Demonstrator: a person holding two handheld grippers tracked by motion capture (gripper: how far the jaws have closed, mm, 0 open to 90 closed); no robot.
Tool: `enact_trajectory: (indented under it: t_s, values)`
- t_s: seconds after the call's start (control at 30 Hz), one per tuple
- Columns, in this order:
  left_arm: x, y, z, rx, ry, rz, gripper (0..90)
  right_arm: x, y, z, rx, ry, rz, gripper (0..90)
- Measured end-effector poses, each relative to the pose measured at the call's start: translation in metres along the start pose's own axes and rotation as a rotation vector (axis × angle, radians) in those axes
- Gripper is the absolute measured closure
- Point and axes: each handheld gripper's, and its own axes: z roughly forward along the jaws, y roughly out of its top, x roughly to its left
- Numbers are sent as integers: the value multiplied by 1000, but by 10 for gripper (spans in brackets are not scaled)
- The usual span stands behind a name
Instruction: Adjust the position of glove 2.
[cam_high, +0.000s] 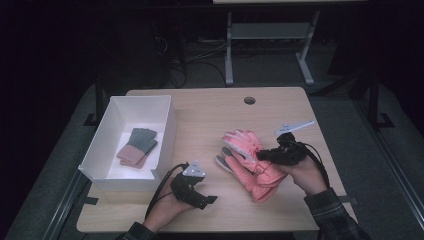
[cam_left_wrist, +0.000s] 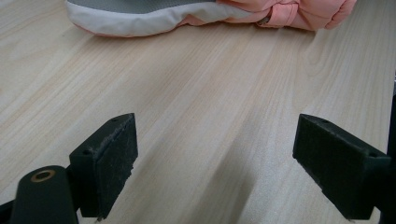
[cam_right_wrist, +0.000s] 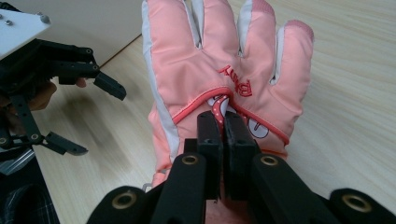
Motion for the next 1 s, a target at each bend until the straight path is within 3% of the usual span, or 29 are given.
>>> enact_trajectory:
  t_s: [0.6,0.77,1.0]
  values:
    - [-1,0,1,-5,-4,-10,135,7,-3,24,72,-19,-2,864]
    - [-2,0,1,9,-2,7,135,9,-5,34,109,-29,-22,850]
    - [-3,0,3,10,-13,-9,144,8,-8,45,149,-34,-46,820]
